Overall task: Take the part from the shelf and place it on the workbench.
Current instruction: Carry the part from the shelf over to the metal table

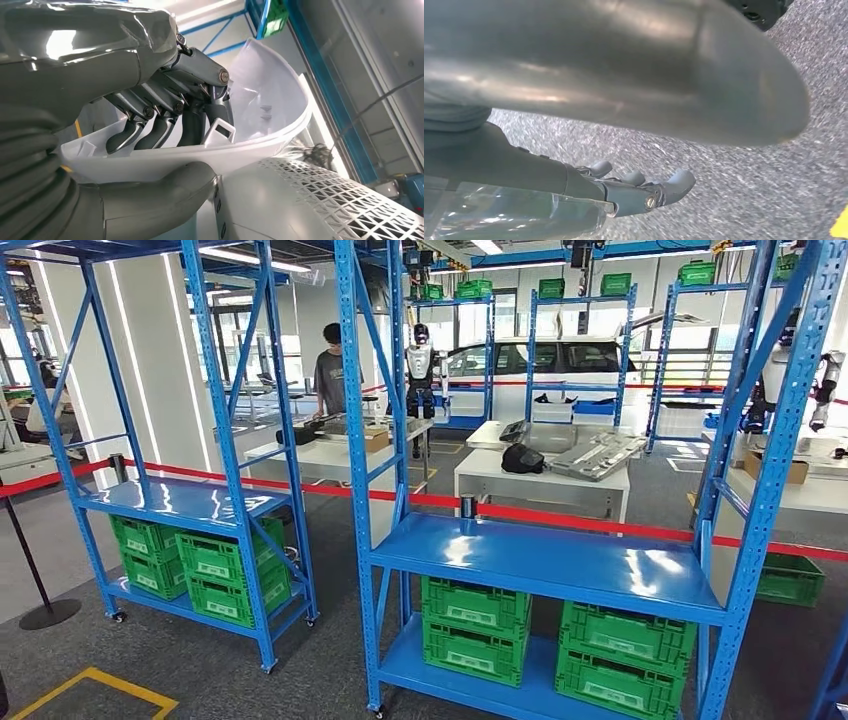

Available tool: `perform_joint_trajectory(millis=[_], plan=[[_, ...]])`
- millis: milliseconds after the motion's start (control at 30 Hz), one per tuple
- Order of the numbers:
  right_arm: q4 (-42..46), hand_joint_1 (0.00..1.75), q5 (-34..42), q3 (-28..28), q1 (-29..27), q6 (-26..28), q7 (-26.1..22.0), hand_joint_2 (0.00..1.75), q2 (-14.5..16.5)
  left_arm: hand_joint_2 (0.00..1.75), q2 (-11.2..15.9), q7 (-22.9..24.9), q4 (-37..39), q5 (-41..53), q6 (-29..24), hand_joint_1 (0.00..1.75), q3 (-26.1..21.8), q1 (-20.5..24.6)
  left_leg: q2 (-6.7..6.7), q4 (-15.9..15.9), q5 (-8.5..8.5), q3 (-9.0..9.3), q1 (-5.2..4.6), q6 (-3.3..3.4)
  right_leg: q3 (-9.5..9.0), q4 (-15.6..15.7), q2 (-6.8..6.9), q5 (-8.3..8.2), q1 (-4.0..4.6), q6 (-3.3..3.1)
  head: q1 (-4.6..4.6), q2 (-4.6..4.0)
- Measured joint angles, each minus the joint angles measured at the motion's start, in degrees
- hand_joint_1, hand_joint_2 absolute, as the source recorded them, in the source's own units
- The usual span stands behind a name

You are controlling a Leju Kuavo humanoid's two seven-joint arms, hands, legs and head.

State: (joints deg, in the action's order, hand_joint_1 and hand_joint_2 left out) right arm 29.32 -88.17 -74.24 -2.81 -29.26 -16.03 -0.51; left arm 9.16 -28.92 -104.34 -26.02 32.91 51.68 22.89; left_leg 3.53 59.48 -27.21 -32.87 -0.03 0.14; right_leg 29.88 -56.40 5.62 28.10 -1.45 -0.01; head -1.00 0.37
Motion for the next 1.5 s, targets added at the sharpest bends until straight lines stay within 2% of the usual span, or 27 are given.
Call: perform_joint_trajectory(millis=[33,67,133,200,267,333,367,400,467,533,633,700,733,800,833,867,900,967,1033,1133,1200,1233,1300,1367,1400,1433,1500], plan=[[0.02,0.00,-0.12,-0.01,0.01,-0.07,-0.07,0.00,0.05,1.75,0.02,0.02,-0.02,-0.08,0.02,1.61,-0.01,0.10,0.89,-1.96,0.24,0.95,-0.33,0.33,0.00,0.00,0.60,0.00,0.15,0.23,0.01,0.00],[0.04,0.00,-0.26,-0.02,0.02,-0.17,-0.13,0.00,0.11,1.75,0.06,0.04,-0.03,-0.15,0.04,1.61,0.00,0.16,1.06,-2.55,0.05,1.02,-0.61,0.58,0.02,0.03,1.23,0.00,0.26,0.53,0.03,-0.01],[0.14,0.00,-0.59,-0.03,0.17,-0.36,-0.23,0.00,0.22,1.75,0.16,0.07,-0.07,-0.18,0.09,1.61,0.00,0.13,-0.37,-3.02,0.58,0.87,-0.59,1.22,0.01,0.13,2.17,0.05,0.27,1.19,0.04,0.00],[0.22,0.00,-0.79,-0.08,0.33,-0.44,-0.34,0.00,0.33,1.75,0.13,0.03,-0.13,-0.11,0.09,1.61,0.01,0.25,-1.79,-4.00,1.48,1.20,-0.34,2.08,0.91,-1.96,-0.07,1.48,0.13,1.28,0.12,0.00],[0.27,0.00,-0.74,-0.37,0.28,-0.25,-0.40,0.00,0.37,1.75,-0.03,-0.03,-0.15,0.07,0.03,1.61,0.03,0.33,-3.02,-4.45,2.08,1.14,-0.32,2.66,4.03,-8.61,-3.82,4.67,0.04,0.85,0.34,0.00],[0.39,0.00,-0.45,-0.98,0.19,0.04,-0.41,0.00,0.44,1.75,-0.13,-0.08,-0.13,0.30,-0.05,1.61,0.04,0.09,-4.17,-4.37,2.26,0.83,-0.52,2.83,7.53,-15.50,-5.24,6.89,0.05,0.84,0.53,0.00],[0.50,0.00,-0.34,-1.30,0.20,0.10,-0.41,0.00,0.53,1.75,-0.13,-0.13,-0.12,0.37,-0.04,1.61,0.03,-0.02,-4.68,-4.27,2.27,0.77,-0.59,2.82,8.15,-16.37,-5.41,6.73,0.05,1.14,0.57,0.00],[0.73,0.00,-0.34,-1.59,0.21,-0.02,-0.41,0.00,0.65,1.75,-0.13,-0.21,-0.13,0.39,0.03,1.61,0.03,-0.10,-5.11,-4.09,2.24,0.75,-0.61,2.75,7.66,-14.92,-5.46,5.61,0.02,1.58,0.61,0.00],[1.56,0.00,-0.79,-2.14,0.26,-0.67,-0.46,0.00,0.97,1.75,-0.14,-0.52,-0.16,0.49,0.46,1.61,0.02,-0.12,-5.73,-3.36,1.92,0.60,-0.61,2.32,4.40,-7.30,-5.54,2.09,-0.14,2.41,0.71,0.00],[2.60,0.00,-1.32,-2.74,0.40,-1.38,-0.57,0.00,1.37,1.75,-0.13,-0.82,-0.25,0.70,0.91,1.61,0.00,-0.10,-6.09,-2.40,1.45,0.09,-0.81,1.68,2.16,-2.02,-5.72,0.01,-0.16,2.12,0.74,0.00],[3.61,0.00,-1.63,-3.28,0.57,-1.79,-0.63,0.00,1.97,1.75,-0.03,-0.96,-0.52,0.90,1.08,1.61,-0.02,-0.11,-6.22,-1.89,1.32,-0.45,-0.88,1.12,2.14,-1.56,-5.70,-0.46,-0.04,0.88,0.61,0.00],[4.13,0.00,-1.75,-3.45,0.58,-1.91,-0.63,0.00,2.21,1.75,0.07,-0.99,-0.66,0.90,1.08,1.61,-0.05,-0.06,-5.59,-0.19,0.05,-1.24,-0.69,0.62,2.13,-1.48,-5.59,-0.67,-0.33,0.31,0.45,0.00],[4.34,0.00,-1.77,-3.51,0.58,-1.93,-0.64,0.00,2.31,1.75,0.11,-1.01,-0.72,0.90,1.08,1.61,-0.06,-0.03,-5.08,2.20,-1.44,-2.31,-0.53,0.27,2.15,-1.45,-5.53,-0.74,-0.45,0.04,0.36,0.00],[4.71,0.00,-1.79,-3.66,0.52,-1.93,-0.65,0.00,2.37,1.75,0.19,-1.02,-0.77,0.91,1.08,1.61,-0.04,-0.05,-4.17,9.84,-5.22,-5.78,-0.13,-0.36,2.31,-1.45,-5.41,-0.78,-0.27,-0.28,0.16,0.00],[4.78,0.00,-1.80,-3.76,0.48,-1.93,-0.65,0.00,2.42,1.75,0.22,-1.03,-0.78,0.91,1.08,1.61,-0.03,-0.09,-3.97,13.16,-6.40,-7.29,0.03,-0.51,2.40,-1.45,-5.32,-0.78,-0.18,-0.29,0.13,0.00],[4.85,0.00,-1.81,-3.87,0.45,-1.93,-0.65,0.00,2.44,1.75,0.25,-1.03,-0.77,0.91,1.08,1.61,-0.03,-0.12,-3.86,14.80,-6.64,-8.01,0.14,-0.54,2.44,-1.46,-5.23,-0.79,-0.08,-0.30,0.10,0.00],[4.91,0.00,-1.81,-3.96,0.45,-1.93,-0.65,0.00,2.47,1.75,0.28,-1.03,-0.78,0.91,1.08,1.61,-0.03,-0.12,-3.82,14.02,-5.77,-7.52,0.18,-0.43,2.43,-1.46,-5.15,-0.79,0.02,-0.30,0.06,0.00],[5.01,0.00,-1.81,-4.04,0.48,-1.93,-0.65,0.00,2.56,1.75,0.28,-1.03,-0.89,0.91,1.08,1.61,-0.05,-0.08,-3.69,6.68,-2.20,-3.57,-0.03,0.34,2.25,-1.43,-5.09,-0.79,0.23,-0.28,0.01,0.00],[5.12,0.00,-1.81,-4.06,0.50,-1.93,-0.66,0.00,2.78,1.75,0.27,-1.03,-1.06,0.90,1.08,1.61,-0.08,0.02,-3.26,-0.11,-0.28,0.02,-0.49,1.31,2.26,-1.40,-5.00,-0.86,0.50,-0.13,0.00,-0.01],[5.26,0.00,-1.82,-4.09,0.54,-1.93,-0.67,0.00,2.98,1.75,0.28,-1.05,-1.17,0.91,1.08,1.61,-0.11,0.05,-3.16,-2.10,-0.19,0.72,-0.96,1.90,2.38,-1.04,-4.62,-1.15,0.51,0.47,0.01,0.00],[5.33,0.00,-1.83,-4.10,0.57,-1.95,-0.69,0.00,3.08,1.75,0.24,-1.05,-1.30,0.91,1.08,1.61,-0.13,0.10,-3.27,-3.44,0.66,1.42,-0.73,2.35,2.89,-1.95,-4.64,-0.55,0.57,0.75,0.08,0.00],[5.37,0.00,-1.84,-4.12,0.56,-1.96,-0.70,0.00,3.08,1.75,0.18,-1.05,-1.36,0.90,1.08,1.61,-0.11,0.15,-3.31,-4.13,1.12,1.77,-0.58,2.61,3.82,-3.91,-4.80,0.51,0.61,0.68,0.15,0.00],[5.44,0.00,-1.84,-4.20,0.51,-1.97,-0.72,0.00,2.99,1.75,0.10,-1.05,-1.39,0.91,1.08,1.61,-0.04,0.13,-3.40,-4.61,1.53,1.85,-0.47,2.93,7.20,-11.04,-5.21,3.76,0.50,0.39,0.31,0.00],[5.48,0.00,-1.84,-4.27,0.45,-1.97,-0.72,0.00,2.93,1.75,0.11,-1.05,-1.38,0.92,1.08,1.61,0.01,-0.02,-3.57,-4.54,1.54,1.69,-0.50,2.90,9.94,-16.68,-5.39,5.52,0.35,0.79,0.41,0.00],[5.49,0.00,-1.84,-4.29,0.41,-1.97,-0.72,0.00,2.93,1.75,0.13,-1.05,-1.38,0.92,1.08,1.61,0.02,-0.06,-3.68,-4.46,1.51,1.67,-0.47,2.85,9.94,-16.61,-5.40,5.11,0.19,1.29,0.44,0.00],[5.49,0.00,-1.84,-4.29,0.37,-1.97,-0.72,0.00,2.89,1.75,0.14,-1.05,-1.38,0.91,1.08,1.61,0.02,-0.06,-3.80,-4.26,1.42,1.65,-0.40,2.71,8.73,-14.11,-5.40,3.79,-0.03,1.93,0.47,0.00],[5.51,0.00,-1.84,-4.29,0.39,-1.97,-0.72,0.00,2.82,1.75,0.14,-1.05,-1.39,0.89,1.21,1.61,0.02,-0.05,-4.04,-3.33,0.92,1.38,-0.38,2.05,4.84,-6.18,-5.47,0.64,-0.44,2.91,0.60,0.00]])
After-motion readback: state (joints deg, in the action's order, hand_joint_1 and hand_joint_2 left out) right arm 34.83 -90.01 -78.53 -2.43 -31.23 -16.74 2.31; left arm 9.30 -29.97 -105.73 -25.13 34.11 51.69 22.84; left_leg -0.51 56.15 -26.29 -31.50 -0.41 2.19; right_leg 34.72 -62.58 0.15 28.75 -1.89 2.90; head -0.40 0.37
